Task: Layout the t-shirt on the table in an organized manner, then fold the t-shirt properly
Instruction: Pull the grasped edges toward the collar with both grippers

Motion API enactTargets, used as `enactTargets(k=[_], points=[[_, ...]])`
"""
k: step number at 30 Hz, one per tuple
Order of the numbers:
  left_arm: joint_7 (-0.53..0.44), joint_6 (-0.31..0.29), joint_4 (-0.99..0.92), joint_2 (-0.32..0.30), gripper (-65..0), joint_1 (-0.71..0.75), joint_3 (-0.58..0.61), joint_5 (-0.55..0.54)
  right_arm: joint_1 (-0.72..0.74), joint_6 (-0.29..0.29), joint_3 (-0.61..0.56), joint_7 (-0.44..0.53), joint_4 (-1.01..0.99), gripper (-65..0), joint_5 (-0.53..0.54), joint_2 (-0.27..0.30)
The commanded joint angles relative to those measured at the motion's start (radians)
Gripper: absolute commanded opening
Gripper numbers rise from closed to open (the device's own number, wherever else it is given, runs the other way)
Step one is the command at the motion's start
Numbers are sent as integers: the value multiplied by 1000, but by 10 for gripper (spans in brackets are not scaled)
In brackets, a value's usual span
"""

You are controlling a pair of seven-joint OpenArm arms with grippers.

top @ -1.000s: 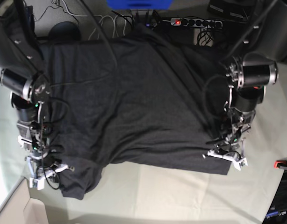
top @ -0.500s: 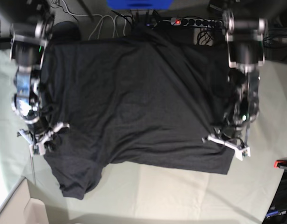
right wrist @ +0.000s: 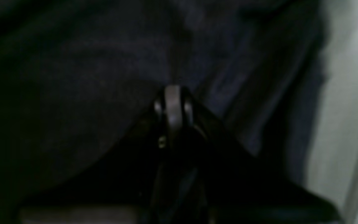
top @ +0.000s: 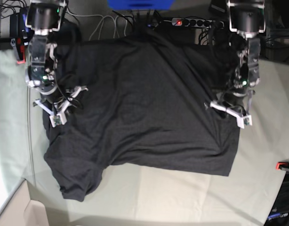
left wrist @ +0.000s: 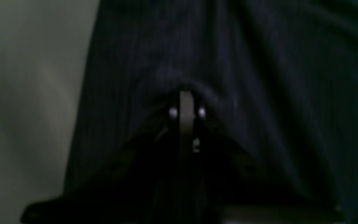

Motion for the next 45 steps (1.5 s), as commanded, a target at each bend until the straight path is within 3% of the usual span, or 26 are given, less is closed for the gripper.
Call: enactTargets(k=[1,8,17,20,27,31,35,40,45], points=[[46,22,-52,-4,-650,-16,0,15,41,-3,2,-2,-27,-650,0,11],[-78,21,-298,-4,-650,-166,0,15,259,-3,43,102,-371,-650,-4,62],[-232,21,-574,-13,-650,-396,0,17,564,-4,43,364,-808,-650,-6,129],[-275,21,-627,-13,-650,-469,0,17,635,-4,43,412,-874,-650,-6,146],[-287,21,-629,-26,-650,-547,0,15,694,-6,43,413,-879,-650,-6,161],[-222,21,-522,-33,-650,-542,-6,6,690,-6,43,412,-879,-650,-6,177],[-63,27,-249,-33,-650,-435,-7,6,605,-6,51,412,-842,-650,-1,206],[104,28,166,-26,-650,-209,-9,6,389,-4,54,412,-587,-650,2,203],[183,28,457,-23,-650,41,-9,6,157,-4,61,401,-279,-650,2,148]])
